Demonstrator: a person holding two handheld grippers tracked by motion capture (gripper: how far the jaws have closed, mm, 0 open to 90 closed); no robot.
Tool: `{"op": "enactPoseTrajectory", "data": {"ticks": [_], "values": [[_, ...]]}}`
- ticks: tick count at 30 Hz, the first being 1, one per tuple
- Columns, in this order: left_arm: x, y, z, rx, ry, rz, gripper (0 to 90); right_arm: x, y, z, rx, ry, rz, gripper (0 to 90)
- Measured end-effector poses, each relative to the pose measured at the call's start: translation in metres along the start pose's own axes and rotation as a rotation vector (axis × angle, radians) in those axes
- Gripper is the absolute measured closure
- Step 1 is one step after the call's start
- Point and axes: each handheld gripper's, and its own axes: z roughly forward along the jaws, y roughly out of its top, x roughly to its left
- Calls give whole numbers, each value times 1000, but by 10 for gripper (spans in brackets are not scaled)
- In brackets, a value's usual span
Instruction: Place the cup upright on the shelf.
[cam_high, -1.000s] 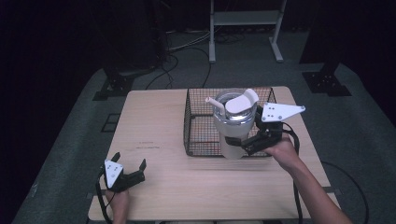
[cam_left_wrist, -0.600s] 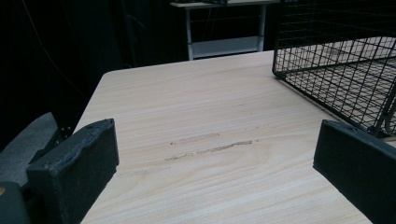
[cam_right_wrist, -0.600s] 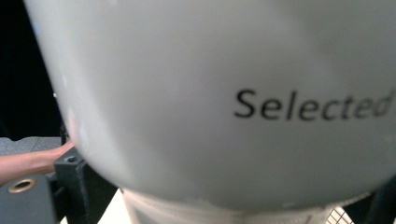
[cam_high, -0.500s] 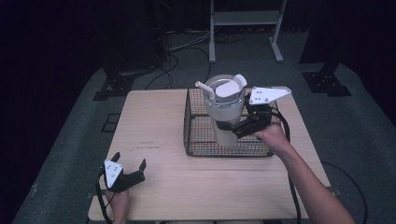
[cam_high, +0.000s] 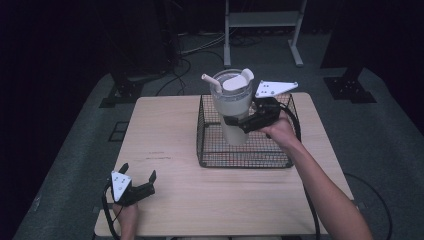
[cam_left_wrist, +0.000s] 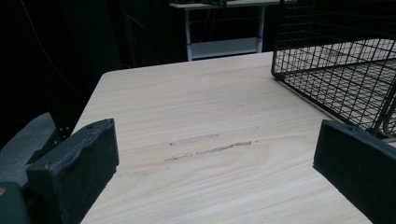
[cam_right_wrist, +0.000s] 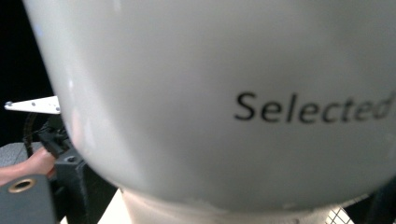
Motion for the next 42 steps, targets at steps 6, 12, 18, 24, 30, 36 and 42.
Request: {"op": "enactPoseTrajectory", "data": {"ticks": [6,12,18,24,30,36,42], "values": [[0,0,0,3,-2,3,0,-12,-3,7,5,-20,23,73],[0,0,0,0,-1,-3,0,-23,-8,17,10,-34,29,73],[0,0,0,0,-3,-2,0,-32,-16,27,34,-49,42,73],[0,0,-1,-1,-2,-4,0,-36,-22,36,50,-65,44,73],[1,0,-1,-3,-5,-1,0,-41,-29,46,54,-63,47,73],[1,0,-1,-4,-6,-2,0,-45,-35,55,58,-67,66,72],[1,0,-1,-7,-9,-5,0,-51,-40,61,63,-77,76,72]]}}
